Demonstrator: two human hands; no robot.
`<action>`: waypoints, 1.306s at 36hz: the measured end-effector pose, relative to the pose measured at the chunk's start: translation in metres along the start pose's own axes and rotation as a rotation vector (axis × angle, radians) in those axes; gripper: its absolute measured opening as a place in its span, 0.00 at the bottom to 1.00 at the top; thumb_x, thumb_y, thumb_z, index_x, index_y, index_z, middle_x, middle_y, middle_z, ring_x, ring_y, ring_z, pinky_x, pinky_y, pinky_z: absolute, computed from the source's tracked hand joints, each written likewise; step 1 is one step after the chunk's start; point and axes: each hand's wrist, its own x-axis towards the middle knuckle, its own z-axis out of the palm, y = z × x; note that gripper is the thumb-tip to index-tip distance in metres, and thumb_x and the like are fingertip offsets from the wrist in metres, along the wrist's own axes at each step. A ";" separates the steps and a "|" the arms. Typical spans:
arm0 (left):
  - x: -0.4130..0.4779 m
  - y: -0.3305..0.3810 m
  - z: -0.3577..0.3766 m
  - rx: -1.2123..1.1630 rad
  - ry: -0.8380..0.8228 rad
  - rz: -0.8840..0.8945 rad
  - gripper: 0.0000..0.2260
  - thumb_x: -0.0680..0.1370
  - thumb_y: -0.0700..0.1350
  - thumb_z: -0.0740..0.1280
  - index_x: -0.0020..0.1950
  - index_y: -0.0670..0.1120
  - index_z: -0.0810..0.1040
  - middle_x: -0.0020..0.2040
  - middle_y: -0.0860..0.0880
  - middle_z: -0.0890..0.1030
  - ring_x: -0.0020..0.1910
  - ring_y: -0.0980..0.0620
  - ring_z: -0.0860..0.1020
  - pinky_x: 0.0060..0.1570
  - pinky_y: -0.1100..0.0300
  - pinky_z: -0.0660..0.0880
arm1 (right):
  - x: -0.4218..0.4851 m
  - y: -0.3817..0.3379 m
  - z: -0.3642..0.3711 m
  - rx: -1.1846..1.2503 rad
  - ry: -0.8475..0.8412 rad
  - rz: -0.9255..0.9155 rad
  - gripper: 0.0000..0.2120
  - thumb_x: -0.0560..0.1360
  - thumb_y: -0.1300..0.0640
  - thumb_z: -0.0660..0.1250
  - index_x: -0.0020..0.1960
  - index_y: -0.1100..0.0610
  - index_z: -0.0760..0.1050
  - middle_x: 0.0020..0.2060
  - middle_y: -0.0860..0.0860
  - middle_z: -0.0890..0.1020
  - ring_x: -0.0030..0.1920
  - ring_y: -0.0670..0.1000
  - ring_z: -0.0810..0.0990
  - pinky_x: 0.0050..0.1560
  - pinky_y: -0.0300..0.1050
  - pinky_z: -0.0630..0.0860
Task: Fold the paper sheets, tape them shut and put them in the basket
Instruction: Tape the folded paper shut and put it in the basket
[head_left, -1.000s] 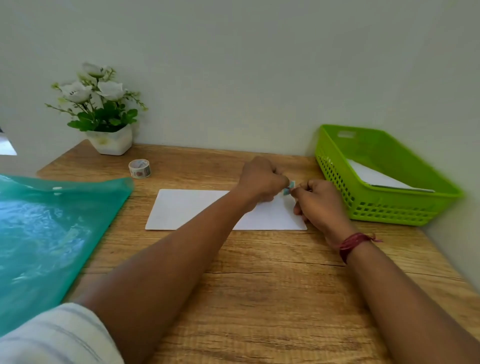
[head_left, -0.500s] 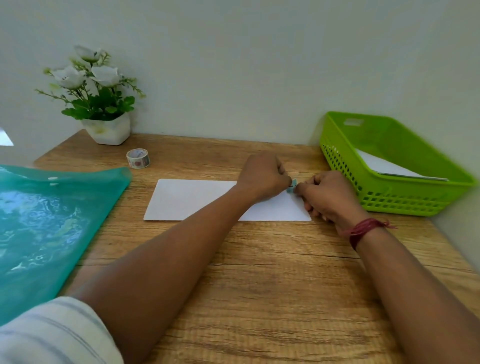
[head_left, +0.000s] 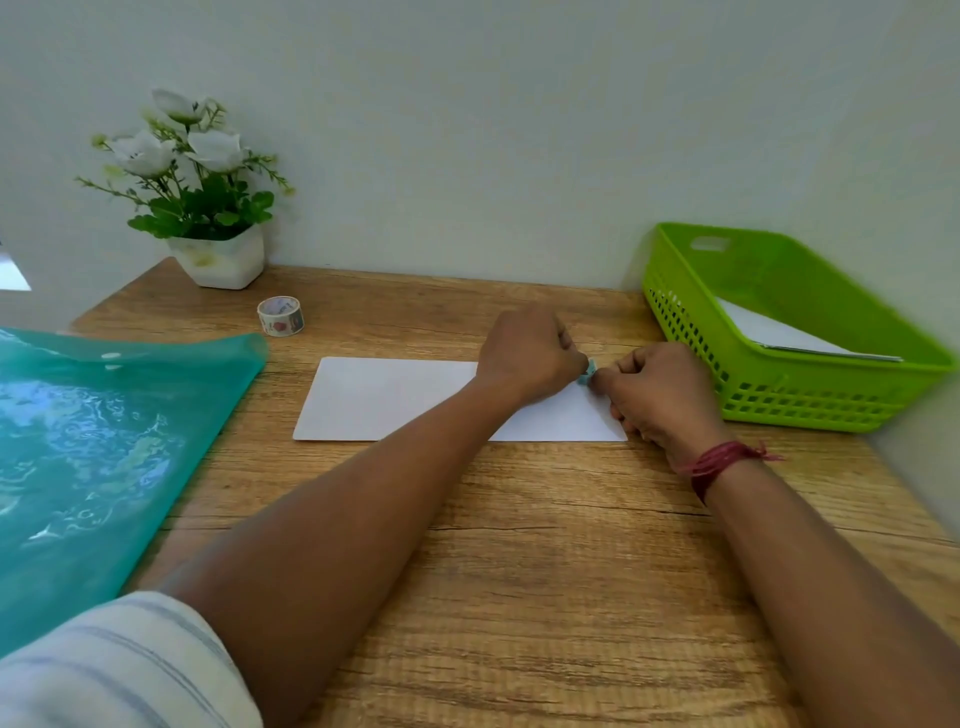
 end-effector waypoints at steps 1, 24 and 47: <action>0.000 0.000 0.000 0.002 0.002 0.002 0.07 0.71 0.43 0.72 0.35 0.41 0.83 0.34 0.45 0.83 0.36 0.50 0.82 0.39 0.48 0.81 | 0.000 0.000 0.000 -0.001 0.003 0.003 0.10 0.67 0.55 0.73 0.31 0.59 0.80 0.24 0.53 0.81 0.25 0.50 0.77 0.31 0.44 0.74; -0.003 0.001 -0.006 -0.033 -0.047 -0.022 0.07 0.70 0.43 0.72 0.35 0.40 0.84 0.35 0.45 0.84 0.37 0.49 0.83 0.41 0.48 0.81 | -0.004 -0.006 -0.004 0.031 -0.045 0.052 0.11 0.69 0.55 0.72 0.34 0.63 0.80 0.26 0.57 0.82 0.21 0.50 0.73 0.21 0.36 0.64; -0.002 0.001 -0.009 -0.064 -0.083 -0.059 0.02 0.70 0.42 0.76 0.39 0.45 0.85 0.38 0.53 0.84 0.39 0.59 0.80 0.41 0.58 0.80 | -0.005 -0.009 -0.007 0.133 -0.124 0.110 0.07 0.70 0.61 0.73 0.40 0.64 0.79 0.26 0.56 0.80 0.21 0.49 0.73 0.22 0.39 0.70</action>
